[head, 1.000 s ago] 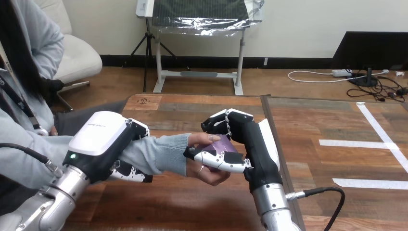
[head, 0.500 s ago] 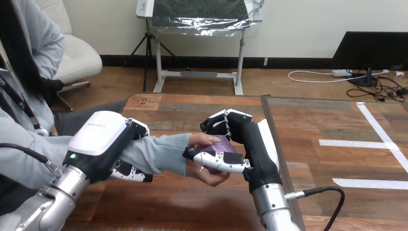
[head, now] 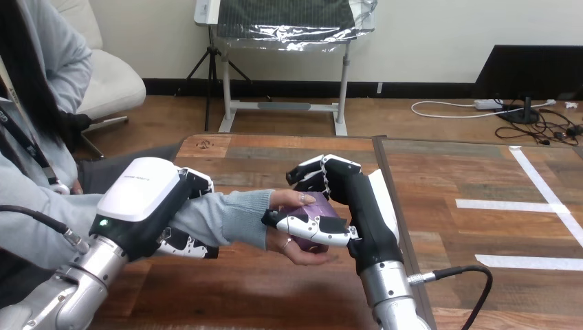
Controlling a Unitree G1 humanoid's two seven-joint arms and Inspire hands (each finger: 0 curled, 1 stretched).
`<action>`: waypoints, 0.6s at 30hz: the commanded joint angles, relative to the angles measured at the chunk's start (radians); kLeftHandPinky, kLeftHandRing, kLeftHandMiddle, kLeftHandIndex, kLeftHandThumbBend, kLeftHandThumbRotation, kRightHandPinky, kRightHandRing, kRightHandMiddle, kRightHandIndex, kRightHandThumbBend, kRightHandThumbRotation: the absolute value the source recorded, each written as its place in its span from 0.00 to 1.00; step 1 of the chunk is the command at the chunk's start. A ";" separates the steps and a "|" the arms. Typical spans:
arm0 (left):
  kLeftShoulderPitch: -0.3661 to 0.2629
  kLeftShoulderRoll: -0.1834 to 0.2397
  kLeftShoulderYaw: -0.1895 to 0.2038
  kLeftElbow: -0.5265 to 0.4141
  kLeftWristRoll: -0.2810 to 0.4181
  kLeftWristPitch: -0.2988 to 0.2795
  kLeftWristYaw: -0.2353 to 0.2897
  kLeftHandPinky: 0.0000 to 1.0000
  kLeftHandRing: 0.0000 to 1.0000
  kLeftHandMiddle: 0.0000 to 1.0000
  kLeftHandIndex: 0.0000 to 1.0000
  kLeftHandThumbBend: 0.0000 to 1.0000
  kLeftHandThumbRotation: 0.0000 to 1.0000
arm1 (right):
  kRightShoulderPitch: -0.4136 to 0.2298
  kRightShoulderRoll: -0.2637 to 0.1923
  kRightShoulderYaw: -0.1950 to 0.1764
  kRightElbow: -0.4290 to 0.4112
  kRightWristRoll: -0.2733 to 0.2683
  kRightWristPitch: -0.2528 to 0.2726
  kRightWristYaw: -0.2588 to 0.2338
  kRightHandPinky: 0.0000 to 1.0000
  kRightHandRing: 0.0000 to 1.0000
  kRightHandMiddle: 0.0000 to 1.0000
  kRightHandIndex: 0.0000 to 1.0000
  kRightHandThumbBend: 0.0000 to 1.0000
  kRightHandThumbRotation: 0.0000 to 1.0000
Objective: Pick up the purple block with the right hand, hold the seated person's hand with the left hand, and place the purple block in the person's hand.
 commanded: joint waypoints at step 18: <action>0.021 -0.014 0.070 -0.183 -0.037 0.011 0.001 0.54 0.61 0.64 0.67 1.00 0.21 | -0.081 -0.046 0.006 -0.048 -0.015 0.066 0.079 0.76 0.80 0.82 0.85 1.00 0.30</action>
